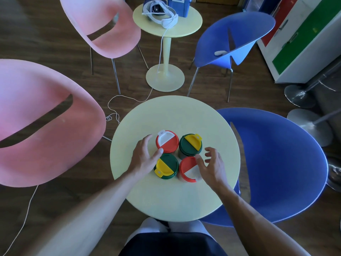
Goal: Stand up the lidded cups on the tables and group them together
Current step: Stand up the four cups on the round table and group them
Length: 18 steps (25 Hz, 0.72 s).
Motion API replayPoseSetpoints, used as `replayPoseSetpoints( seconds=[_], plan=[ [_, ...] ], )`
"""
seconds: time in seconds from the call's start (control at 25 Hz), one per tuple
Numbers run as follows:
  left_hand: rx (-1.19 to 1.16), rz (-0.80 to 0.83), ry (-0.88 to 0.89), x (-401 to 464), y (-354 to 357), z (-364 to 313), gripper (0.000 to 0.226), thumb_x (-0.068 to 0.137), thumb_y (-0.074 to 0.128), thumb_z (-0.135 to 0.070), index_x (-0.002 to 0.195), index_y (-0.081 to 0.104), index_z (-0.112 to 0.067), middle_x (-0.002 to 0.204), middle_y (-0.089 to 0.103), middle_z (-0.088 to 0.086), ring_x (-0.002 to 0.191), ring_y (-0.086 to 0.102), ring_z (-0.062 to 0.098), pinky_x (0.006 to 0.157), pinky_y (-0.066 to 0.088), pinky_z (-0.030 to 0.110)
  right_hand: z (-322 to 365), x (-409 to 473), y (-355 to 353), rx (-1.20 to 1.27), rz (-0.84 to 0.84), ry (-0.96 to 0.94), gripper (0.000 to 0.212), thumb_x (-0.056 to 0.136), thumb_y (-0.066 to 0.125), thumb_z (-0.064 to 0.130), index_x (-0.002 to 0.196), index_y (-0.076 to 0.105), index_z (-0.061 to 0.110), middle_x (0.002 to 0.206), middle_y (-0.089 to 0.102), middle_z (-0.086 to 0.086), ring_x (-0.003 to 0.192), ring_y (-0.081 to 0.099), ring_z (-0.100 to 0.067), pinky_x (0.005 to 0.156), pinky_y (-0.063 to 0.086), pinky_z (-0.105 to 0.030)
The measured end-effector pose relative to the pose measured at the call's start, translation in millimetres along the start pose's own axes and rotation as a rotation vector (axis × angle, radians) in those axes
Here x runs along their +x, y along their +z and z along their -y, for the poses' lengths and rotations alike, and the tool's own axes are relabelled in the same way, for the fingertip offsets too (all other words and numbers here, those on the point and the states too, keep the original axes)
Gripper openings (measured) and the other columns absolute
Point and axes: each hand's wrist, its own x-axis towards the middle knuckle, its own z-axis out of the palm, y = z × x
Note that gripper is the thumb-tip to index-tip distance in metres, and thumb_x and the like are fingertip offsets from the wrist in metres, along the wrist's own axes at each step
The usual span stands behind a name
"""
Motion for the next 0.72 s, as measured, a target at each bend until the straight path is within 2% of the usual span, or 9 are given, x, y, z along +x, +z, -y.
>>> replayPoseSetpoints(
  seconds=[0.08,0.16,0.28,0.36,0.44,0.6,0.72],
  plan=[
    [-0.034,0.022,0.043,-15.7,0.3,2.1,0.079,0.07,0.061,-0.061,0.137,0.04,-0.026,0.136,0.045,0.0,0.124,0.043,0.017,0.102,0.039,0.034,-6.3,-18.8,2.6,0.027,0.025,0.001,0.059,0.081,0.06,0.055,0.127,0.046,0.02,0.121,0.053,-0.006,0.098,0.057,-0.016,0.078,0.048,-0.029],
    [-0.021,0.056,0.101,-27.9,2.2,6.2,0.084,0.065,0.062,-0.066,0.136,0.04,-0.027,0.131,0.045,-0.002,0.123,0.042,0.013,0.101,0.036,0.027,-11.1,-33.5,5.7,0.013,0.084,-0.01,0.072,0.076,0.064,0.059,0.131,0.042,0.019,0.127,0.049,-0.005,0.105,0.053,-0.014,0.085,0.046,-0.029],
    [0.073,0.116,0.18,-40.5,7.1,14.8,0.096,0.061,0.07,-0.065,0.14,0.037,-0.02,0.133,0.044,0.002,0.126,0.039,0.012,0.099,0.029,0.019,-14.5,-47.0,10.9,-0.053,0.152,-0.052,0.091,0.073,0.078,0.046,0.143,0.03,0.015,0.137,0.042,-0.005,0.12,0.045,-0.015,0.092,0.034,-0.022],
    [0.125,0.154,0.16,-46.6,10.5,17.5,0.1,0.062,0.079,-0.056,0.142,0.033,-0.018,0.138,0.042,0.003,0.128,0.038,0.013,0.097,0.028,0.017,-13.6,-48.3,13.5,-0.083,0.148,-0.082,0.101,0.07,0.082,0.042,0.147,0.025,0.011,0.142,0.04,-0.008,0.127,0.042,-0.019,0.094,0.031,-0.02],
    [0.152,0.168,0.121,-47.0,13.8,21.5,0.101,0.063,0.083,-0.048,0.144,0.031,-0.017,0.142,0.041,0.001,0.13,0.039,0.016,0.099,0.031,0.019,-11.8,-45.1,15.4,-0.099,0.13,-0.095,0.103,0.068,0.084,0.041,0.147,0.026,0.009,0.141,0.042,-0.01,0.128,0.043,-0.022,0.093,0.031,-0.019],
    [0.182,0.179,0.082,-43.2,15.4,27.4,0.095,0.065,0.08,-0.045,0.143,0.032,-0.02,0.14,0.048,0.001,0.126,0.046,0.021,0.103,0.042,0.036,-7.5,-43.5,15.6,-0.105,0.114,-0.083,0.097,0.066,0.085,0.038,0.143,0.032,0.01,0.139,0.046,-0.011,0.124,0.045,-0.025,0.092,0.032,-0.022],
    [0.167,0.169,0.075,-43.0,15.2,25.7,0.089,0.067,0.081,-0.041,0.141,0.035,-0.02,0.136,0.051,0.0,0.122,0.048,0.019,0.101,0.044,0.036,-2.5,-43.4,12.5,-0.118,0.117,-0.084,0.097,0.064,0.085,0.04,0.142,0.034,0.01,0.138,0.048,-0.01,0.123,0.046,-0.024,0.091,0.032,-0.022]
  ],
)
